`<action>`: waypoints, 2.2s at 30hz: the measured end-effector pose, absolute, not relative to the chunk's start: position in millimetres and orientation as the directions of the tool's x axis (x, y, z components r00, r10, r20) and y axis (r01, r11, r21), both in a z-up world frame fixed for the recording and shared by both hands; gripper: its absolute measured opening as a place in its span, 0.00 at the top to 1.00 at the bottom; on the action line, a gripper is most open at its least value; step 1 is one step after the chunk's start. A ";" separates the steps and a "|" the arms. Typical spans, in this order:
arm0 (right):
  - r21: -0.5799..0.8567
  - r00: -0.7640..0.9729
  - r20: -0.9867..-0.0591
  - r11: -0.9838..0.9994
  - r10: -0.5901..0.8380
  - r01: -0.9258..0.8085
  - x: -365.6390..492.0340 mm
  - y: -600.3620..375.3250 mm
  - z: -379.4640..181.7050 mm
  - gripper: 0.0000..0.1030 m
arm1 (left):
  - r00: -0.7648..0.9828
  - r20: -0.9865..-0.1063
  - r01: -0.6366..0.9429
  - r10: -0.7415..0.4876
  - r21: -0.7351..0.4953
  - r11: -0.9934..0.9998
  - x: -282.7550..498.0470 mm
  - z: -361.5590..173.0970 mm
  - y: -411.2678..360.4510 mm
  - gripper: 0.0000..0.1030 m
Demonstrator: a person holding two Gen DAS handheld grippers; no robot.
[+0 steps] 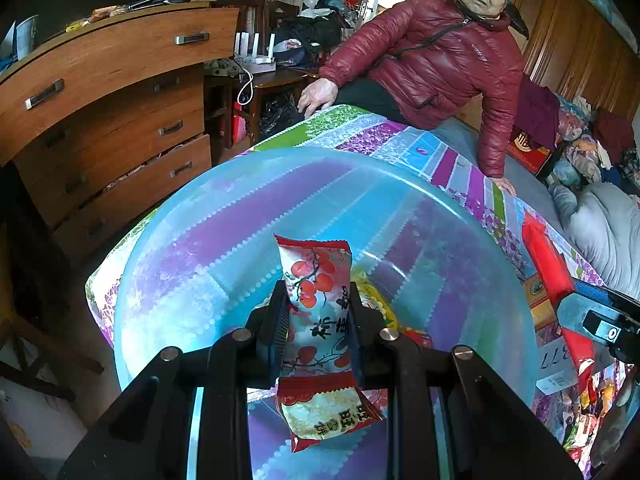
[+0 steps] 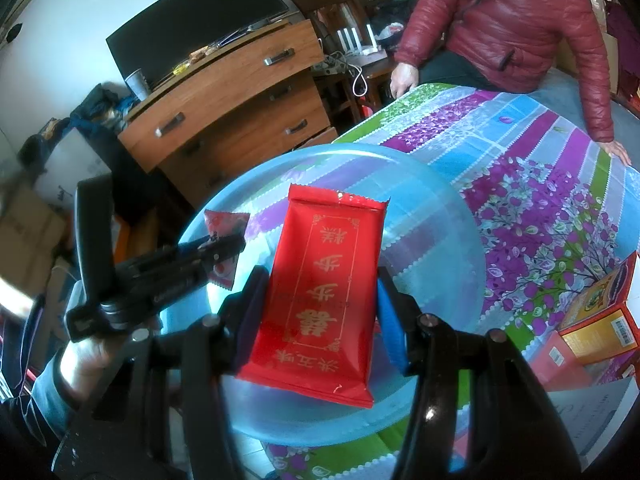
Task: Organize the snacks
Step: 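Carry both packets over the clear basin and open both tools to drop them, then move both open tools back to the snack pile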
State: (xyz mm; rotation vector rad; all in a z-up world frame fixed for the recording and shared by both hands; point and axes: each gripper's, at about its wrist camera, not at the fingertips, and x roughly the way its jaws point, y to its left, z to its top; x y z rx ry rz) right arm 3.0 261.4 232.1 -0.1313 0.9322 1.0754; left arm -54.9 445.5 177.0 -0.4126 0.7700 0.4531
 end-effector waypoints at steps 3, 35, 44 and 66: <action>0.336 0.139 -0.710 0.506 0.690 -0.795 2.8 263.9 229.4 0.47 | 0.628 -0.743 -0.527 0.233 -0.187 0.829 -54.0 176.1 445.5 0.74; 0.613 0.141 -0.713 0.709 0.686 -0.349 -124.6 -24.6 105.7 0.27 | 0.723 -0.673 -0.368 0.152 -0.190 0.910 -100.5 192.7 327.4 0.32; 0.649 0.365 -0.694 0.759 0.620 -0.057 -133.0 -165.0 87.1 0.27 | 0.661 -0.750 -0.160 0.019 -0.116 0.980 -80.2 159.1 208.7 0.32; 0.516 0.501 -0.744 0.857 0.442 0.011 -30.7 -283.2 53.0 0.68 | 0.556 -0.830 0.068 -0.053 -0.018 0.998 -54.1 128.6 83.3 0.32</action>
